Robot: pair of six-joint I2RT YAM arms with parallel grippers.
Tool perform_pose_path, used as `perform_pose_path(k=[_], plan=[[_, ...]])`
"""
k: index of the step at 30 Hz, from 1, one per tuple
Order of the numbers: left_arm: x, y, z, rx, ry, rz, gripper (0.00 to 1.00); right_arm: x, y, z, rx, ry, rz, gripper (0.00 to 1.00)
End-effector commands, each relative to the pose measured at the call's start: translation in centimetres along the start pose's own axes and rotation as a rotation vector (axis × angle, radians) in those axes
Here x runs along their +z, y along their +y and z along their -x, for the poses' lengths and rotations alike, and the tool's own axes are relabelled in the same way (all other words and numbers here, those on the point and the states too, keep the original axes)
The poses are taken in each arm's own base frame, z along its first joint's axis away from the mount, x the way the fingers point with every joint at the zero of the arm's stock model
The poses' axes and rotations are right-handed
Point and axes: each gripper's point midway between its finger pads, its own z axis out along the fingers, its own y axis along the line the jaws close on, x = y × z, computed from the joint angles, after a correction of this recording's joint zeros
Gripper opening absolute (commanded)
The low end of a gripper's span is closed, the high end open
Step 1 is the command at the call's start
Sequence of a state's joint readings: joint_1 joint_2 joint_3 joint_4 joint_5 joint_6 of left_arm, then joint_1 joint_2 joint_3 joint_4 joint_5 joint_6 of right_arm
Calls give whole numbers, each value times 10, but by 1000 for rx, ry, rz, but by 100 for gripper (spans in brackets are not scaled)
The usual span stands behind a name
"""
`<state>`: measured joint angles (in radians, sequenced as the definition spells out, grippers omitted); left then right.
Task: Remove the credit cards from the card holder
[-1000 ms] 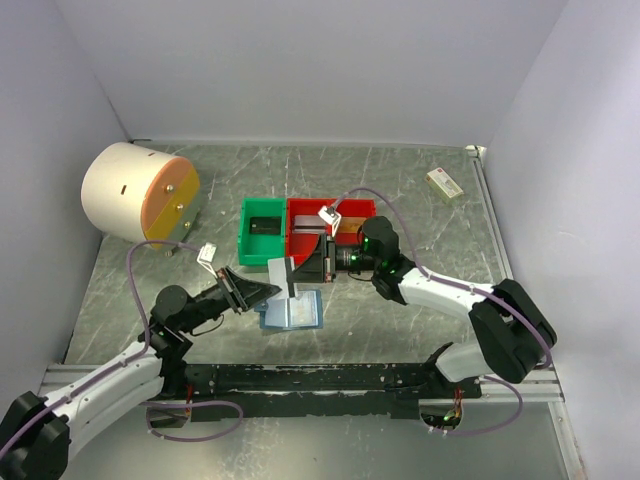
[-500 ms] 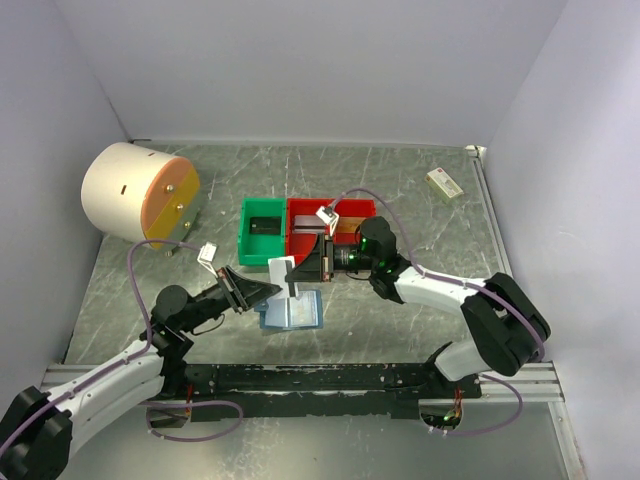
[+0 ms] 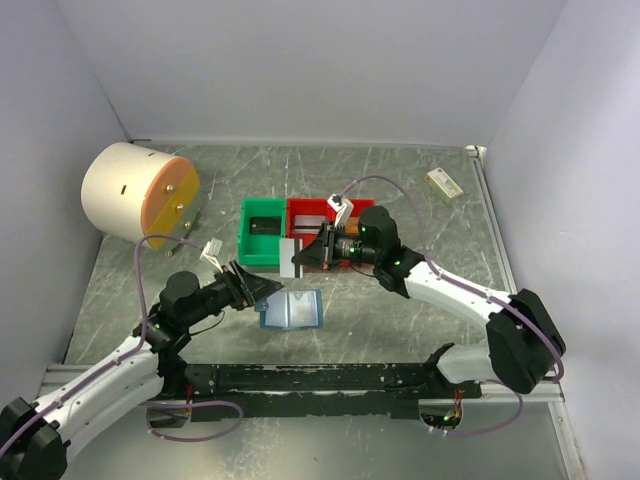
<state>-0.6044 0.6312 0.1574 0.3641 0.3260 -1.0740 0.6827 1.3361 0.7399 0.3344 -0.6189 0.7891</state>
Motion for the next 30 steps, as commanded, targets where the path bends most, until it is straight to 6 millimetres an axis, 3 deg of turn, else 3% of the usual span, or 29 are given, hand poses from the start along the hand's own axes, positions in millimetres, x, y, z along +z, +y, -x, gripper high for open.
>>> perform_pose_path(k=[1, 6, 12, 21, 30], plan=[[-5, 32, 8, 47, -11, 219, 82, -13, -40, 21, -92, -84, -261, 0], [-10, 44, 16, 81, -14, 339, 85, -24, -64, 41, -175, -133, -435, 0], [-10, 56, 16, 87, 5, 412, 93, -31, -76, 54, -249, -137, -534, 0], [-11, 47, 16, 61, 19, 410, 96, -31, -87, 84, -345, -215, -619, 0], [-29, 40, 24, 61, -13, 453, 95, -36, -83, 120, -404, -362, -662, 0]])
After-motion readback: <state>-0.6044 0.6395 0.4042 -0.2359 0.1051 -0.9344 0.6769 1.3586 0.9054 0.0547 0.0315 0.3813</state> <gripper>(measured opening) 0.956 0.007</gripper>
